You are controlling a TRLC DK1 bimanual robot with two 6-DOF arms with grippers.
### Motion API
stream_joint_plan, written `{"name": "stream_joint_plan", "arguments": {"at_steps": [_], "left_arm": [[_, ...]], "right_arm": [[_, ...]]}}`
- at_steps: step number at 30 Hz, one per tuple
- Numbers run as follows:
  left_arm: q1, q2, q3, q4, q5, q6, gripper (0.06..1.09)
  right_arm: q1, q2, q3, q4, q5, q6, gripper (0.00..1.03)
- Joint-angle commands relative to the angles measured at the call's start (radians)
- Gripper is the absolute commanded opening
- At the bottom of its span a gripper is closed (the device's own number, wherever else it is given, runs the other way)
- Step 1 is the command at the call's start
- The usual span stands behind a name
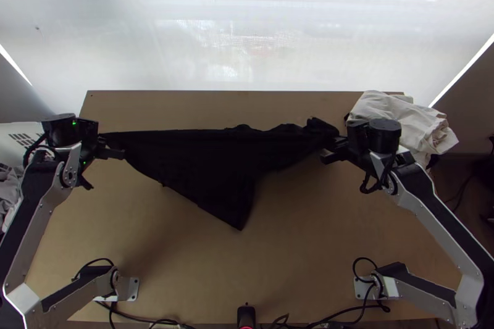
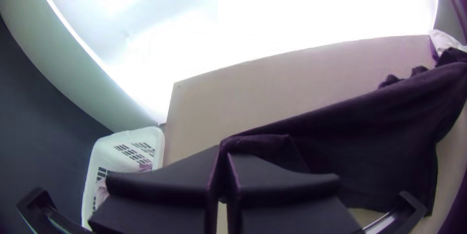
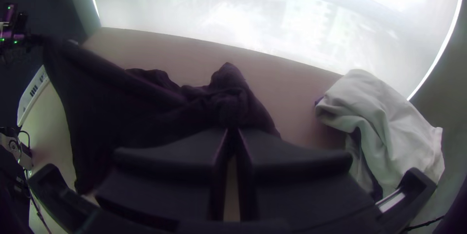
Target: Fold the t-shirt
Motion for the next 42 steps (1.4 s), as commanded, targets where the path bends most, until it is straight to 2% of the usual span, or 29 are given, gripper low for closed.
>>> {"name": "stream_joint_plan", "arguments": {"at_steps": [1, 4, 8, 9, 11, 12, 13, 14, 16, 19, 22, 26, 30, 36, 42], "left_arm": [[-0.049, 0.172, -0.015, 0.331, -0.022, -0.012, 0.09], [-0.080, 0.264, 0.002, 0.437, -0.029, -0.027, 0.09], [-0.123, 0.379, 0.065, 0.471, -0.027, -0.091, 0.10], [-0.131, 0.402, 0.083, 0.461, -0.015, -0.104, 0.13], [-0.128, 0.428, 0.114, 0.420, 0.088, -0.197, 0.15], [-0.131, 0.433, 0.118, 0.417, 0.102, -0.216, 0.30], [-0.143, 0.436, 0.117, 0.414, 0.100, -0.229, 0.56], [-0.155, 0.436, 0.115, 0.402, 0.096, -0.236, 0.72], [-0.183, 0.432, 0.117, 0.363, 0.080, -0.239, 0.87], [-0.218, 0.387, 0.115, 0.273, 0.080, -0.260, 0.97], [-0.266, 0.312, 0.106, 0.150, 0.085, -0.311, 1.02], [-0.396, 0.189, 0.040, -0.026, 0.123, -0.341, 1.03], [-0.508, 0.123, -0.010, -0.184, 0.220, -0.355, 1.03], [-0.652, 0.123, -0.058, -0.256, 0.341, -0.358, 1.03], [-0.786, 0.231, -0.043, -0.235, 0.341, -0.357, 1.02]], "right_arm": [[0.002, -0.171, -0.100, -0.113, -0.005, -0.008, 0.03], [0.013, -0.219, -0.120, -0.177, -0.005, -0.008, 0.03], [0.031, -0.265, -0.149, -0.226, -0.005, 0.002, 0.03], [0.031, -0.272, -0.156, -0.228, -0.005, 0.009, 0.03], [0.033, -0.274, -0.160, -0.229, -0.005, 0.026, 0.03], [0.033, -0.274, -0.159, -0.229, -0.005, 0.034, 0.03], [0.030, -0.274, -0.157, -0.228, -0.005, 0.044, 0.03], [0.027, -0.271, -0.157, -0.226, -0.005, 0.048, 0.03], [0.019, -0.269, -0.159, -0.220, -0.005, 0.051, 0.03], [0.013, -0.266, -0.163, -0.212, -0.005, 0.055, 0.03], [0.013, -0.263, -0.168, -0.205, -0.005, 0.058, 0.03], [0.011, -0.261, -0.169, -0.196, -0.005, 0.071, 0.03], [0.011, -0.252, -0.179, -0.186, -0.005, 0.074, 0.03], [0.019, -0.235, -0.176, -0.177, -0.006, 0.077, 0.03], [0.022, -0.215, -0.160, -0.174, -0.005, 0.072, 0.03]]}}
